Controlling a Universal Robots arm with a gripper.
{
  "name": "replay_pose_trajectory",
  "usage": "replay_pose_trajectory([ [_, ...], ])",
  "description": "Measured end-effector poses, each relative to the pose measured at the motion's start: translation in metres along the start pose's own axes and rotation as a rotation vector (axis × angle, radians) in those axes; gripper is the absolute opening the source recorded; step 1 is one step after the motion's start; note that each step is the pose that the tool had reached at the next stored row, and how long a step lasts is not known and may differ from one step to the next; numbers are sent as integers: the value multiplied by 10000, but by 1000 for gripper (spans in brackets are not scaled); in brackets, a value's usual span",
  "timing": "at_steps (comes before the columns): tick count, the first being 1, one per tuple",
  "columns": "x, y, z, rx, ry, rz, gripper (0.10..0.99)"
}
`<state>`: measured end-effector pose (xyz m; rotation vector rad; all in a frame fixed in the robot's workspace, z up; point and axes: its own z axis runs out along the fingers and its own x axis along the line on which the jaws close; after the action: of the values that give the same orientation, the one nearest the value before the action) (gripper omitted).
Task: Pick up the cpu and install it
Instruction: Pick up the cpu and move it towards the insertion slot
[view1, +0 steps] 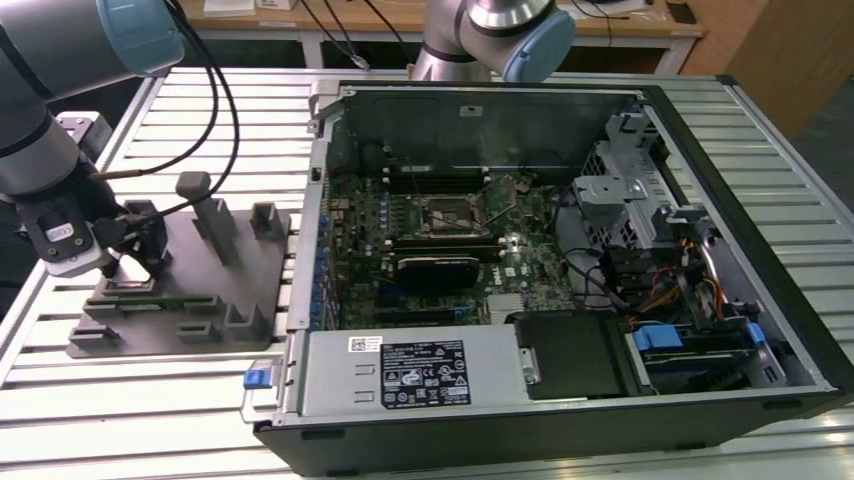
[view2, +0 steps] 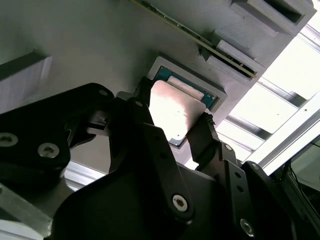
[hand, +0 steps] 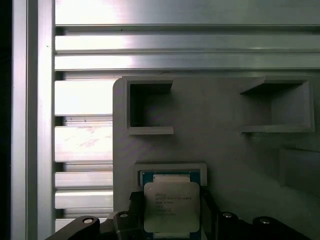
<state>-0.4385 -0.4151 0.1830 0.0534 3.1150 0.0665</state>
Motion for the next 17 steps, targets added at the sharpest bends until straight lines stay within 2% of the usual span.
replay_pose_trajectory([
  [4, 0, 0, -6, 1, 1, 0, 541],
  [7, -1, 2, -48, 0, 0, 0, 541],
  [17, -7, 13, -287, 0, 0, 0, 541],
])
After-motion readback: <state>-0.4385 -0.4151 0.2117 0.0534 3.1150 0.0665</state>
